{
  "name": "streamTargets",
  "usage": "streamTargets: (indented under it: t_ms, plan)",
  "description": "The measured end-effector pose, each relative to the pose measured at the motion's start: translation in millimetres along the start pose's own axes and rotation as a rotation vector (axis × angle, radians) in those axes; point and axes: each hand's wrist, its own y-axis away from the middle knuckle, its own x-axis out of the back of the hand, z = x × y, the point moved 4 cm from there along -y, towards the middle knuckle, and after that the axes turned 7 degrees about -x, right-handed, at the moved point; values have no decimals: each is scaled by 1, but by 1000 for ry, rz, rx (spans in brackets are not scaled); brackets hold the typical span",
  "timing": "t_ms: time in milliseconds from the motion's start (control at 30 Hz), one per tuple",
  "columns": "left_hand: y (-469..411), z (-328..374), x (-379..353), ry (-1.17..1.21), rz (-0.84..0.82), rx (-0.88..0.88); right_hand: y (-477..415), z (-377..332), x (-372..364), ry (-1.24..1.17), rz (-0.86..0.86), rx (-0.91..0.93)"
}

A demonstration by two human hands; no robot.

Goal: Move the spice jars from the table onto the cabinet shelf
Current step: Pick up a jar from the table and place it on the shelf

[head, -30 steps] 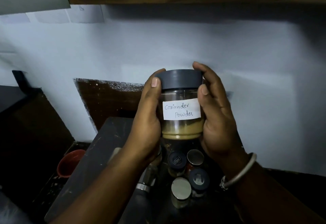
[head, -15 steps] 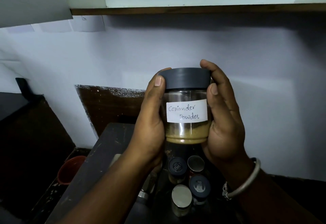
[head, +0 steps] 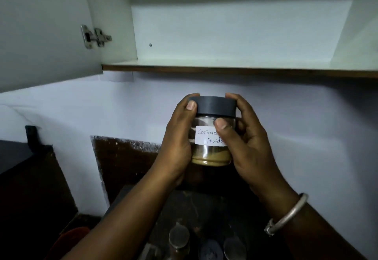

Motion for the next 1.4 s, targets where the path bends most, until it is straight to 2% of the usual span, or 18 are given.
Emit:
streamTargets:
  t_ms: [100, 133, 200, 233, 300, 400, 533, 667, 767, 1033, 1267, 1400]
  plan:
    - [-55, 9, 14, -162, -63, -65, -49, -18, 1, 139, 35, 123]
    - [-79, 12, 25, -256, -20, -97, -68, -25, -1, 172, 34, 161]
    - [-125, 14, 55, -432, 164, -164, -109, -36, -5, 234, 42, 225]
    - [-147, 17, 71, -565, 253, -243, -132, -41, -7, 272, 62, 255]
    - [-192, 21, 99, -915, 317, -376, -182, -49, -13, 343, 113, 294]
    - [-252, 21, 133, -1347, 265, -383, -256, -53, -31, 403, 109, 289]
    - [-290, -11, 161, -1643, 186, -330, -344, -17, -67, 494, 6, 158]
    - [-294, -29, 173, -1661, 220, -448, -409, 36, -120, 720, -190, 37]
    - [-299, -31, 178, -1637, 247, -544, -447, 64, -165, 773, -273, -34]
    - [-296, -33, 179, -1499, 305, -703, -519, 115, -257, 1033, -307, 12]
    - [-293, -35, 177, -1420, 327, -791, -537, 126, -278, 1087, -352, 67]
    - [-291, -34, 176, -1408, 320, -817, -521, 122, -274, 1041, -349, -16]
